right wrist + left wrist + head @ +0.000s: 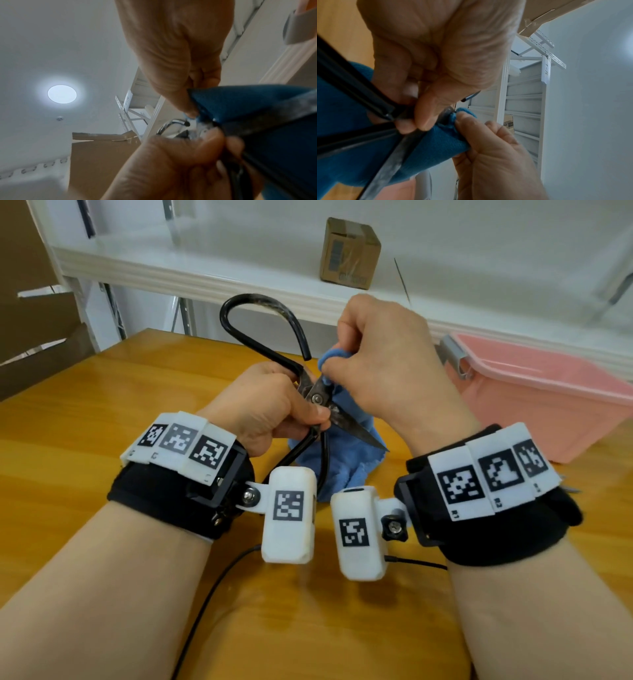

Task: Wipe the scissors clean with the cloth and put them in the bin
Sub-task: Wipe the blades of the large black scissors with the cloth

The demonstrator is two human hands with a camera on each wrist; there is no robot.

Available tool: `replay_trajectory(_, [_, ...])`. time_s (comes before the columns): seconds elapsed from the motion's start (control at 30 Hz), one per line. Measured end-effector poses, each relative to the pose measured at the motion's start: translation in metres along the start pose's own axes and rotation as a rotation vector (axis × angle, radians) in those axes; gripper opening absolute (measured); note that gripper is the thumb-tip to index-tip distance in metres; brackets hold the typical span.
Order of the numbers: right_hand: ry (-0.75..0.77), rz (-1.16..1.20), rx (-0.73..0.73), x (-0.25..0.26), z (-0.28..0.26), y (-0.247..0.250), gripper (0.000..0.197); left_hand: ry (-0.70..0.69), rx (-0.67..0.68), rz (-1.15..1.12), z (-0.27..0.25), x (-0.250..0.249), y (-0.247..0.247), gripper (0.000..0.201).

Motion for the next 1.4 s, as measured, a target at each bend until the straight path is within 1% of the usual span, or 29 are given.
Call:
replay_trajectory(0.03, [0.000,0.006,-0.005,0.000,0.000,-0.001,0.035,-0.003,0.005,0.001,0.000,0.000,0.000,0.027])
replay_trajectory(0.17, [-0.086,0.039,-0.171,-0.011,0.002,0.003,0.040,-0.008,0.049,0.030,-0.001,-0.001,-0.004,0.026])
replay_trajectory(0.23, [-0.082,0.029,-0.155,-0.013,0.003,0.006,0.039,-0.002,0.052,0.045,0.000,0.000,-0.004,0.026])
replay_trajectory(0.33, [-0.019,-0.001,-0.016,-0.006,0.004,0.006,0.036,0.003,0.031,0.043,0.001,0.002,-0.002,0.026])
replay_trajectory(0.37, [-0.007,-0.009,0.002,-0.004,0.003,0.005,0.037,0.003,0.025,0.033,0.001,0.002,-0.002,0.028])
replay_trajectory(0.4, [-0.010,-0.006,-0.014,-0.004,0.002,0.003,0.039,0.003,0.023,0.020,0.001,0.002,-0.002,0.028])
replay_trajectory(0.5, [-0.070,0.013,-0.137,-0.009,0.003,0.003,0.042,0.005,0.038,0.025,-0.001,0.000,-0.004,0.026])
replay_trajectory(0.53, [-0.077,0.009,-0.150,-0.011,0.003,0.004,0.041,0.009,0.038,0.029,-0.001,0.000,-0.005,0.026])
replay_trajectory(0.57, [-0.069,0.002,-0.131,-0.012,0.003,0.005,0.041,0.013,0.034,0.028,-0.001,0.000,-0.005,0.025])
replay_trajectory(0.6, [-0.044,-0.003,-0.081,-0.011,0.002,0.006,0.039,0.017,0.026,0.023,-0.001,0.001,-0.005,0.026])
replay_trajectory(0.7, [0.062,-0.047,0.113,0.002,-0.003,0.003,0.037,0.021,-0.006,0.014,-0.001,0.002,-0.003,0.034])
replay_trajectory(0.73, [0.088,-0.069,0.139,0.005,-0.004,0.000,0.037,0.018,-0.017,0.015,-0.001,0.002,-0.002,0.036])
replay_trajectory(0.77, [0.097,-0.073,0.134,0.007,-0.005,-0.002,0.037,0.012,-0.024,0.008,-0.001,0.002,-0.001,0.037])
replay_trajectory(0.83, [0.075,-0.032,0.053,0.006,-0.004,-0.005,0.039,0.004,-0.024,-0.018,-0.001,0.001,0.000,0.034])
replay_trajectory(0.9, [0.015,0.008,-0.057,-0.001,-0.002,-0.004,0.039,0.009,-0.003,-0.028,-0.001,0.000,-0.002,0.030])
replay_trajectory(0.97, [-0.038,0.061,-0.117,-0.006,0.001,0.001,0.039,0.015,0.024,-0.043,-0.001,-0.001,-0.003,0.024])
replay_trajectory(1.03, [-0.062,0.184,-0.110,-0.008,0.004,0.006,0.038,0.027,0.038,-0.098,-0.001,-0.002,-0.003,0.021])
replay_trajectory(1.13, [-0.091,0.455,-0.083,-0.008,0.006,0.015,0.031,0.035,0.036,-0.210,-0.001,-0.004,0.000,0.021])
replay_trajectory(1.2, [-0.109,0.546,-0.093,-0.010,0.006,0.022,0.028,0.038,0.032,-0.251,-0.001,-0.004,0.004,0.024])
replay_trajectory(1.3, [-0.138,0.484,-0.107,-0.018,0.008,0.029,0.030,0.059,0.026,-0.264,0.000,-0.004,0.006,0.024])
replay_trajectory(1.4, [-0.107,0.378,-0.064,-0.020,0.008,0.029,0.030,0.093,0.014,-0.272,-0.002,-0.005,0.005,0.018])
Point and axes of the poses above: each hand's wrist, its own z-axis towards the middle knuckle, its own y-axis out of the back of the hand, x = y × z, the point moved 1 cm from there along z, towards the middle knuckle, and after that the axes turned 14 degrees about -y, right-handed, at the moved point
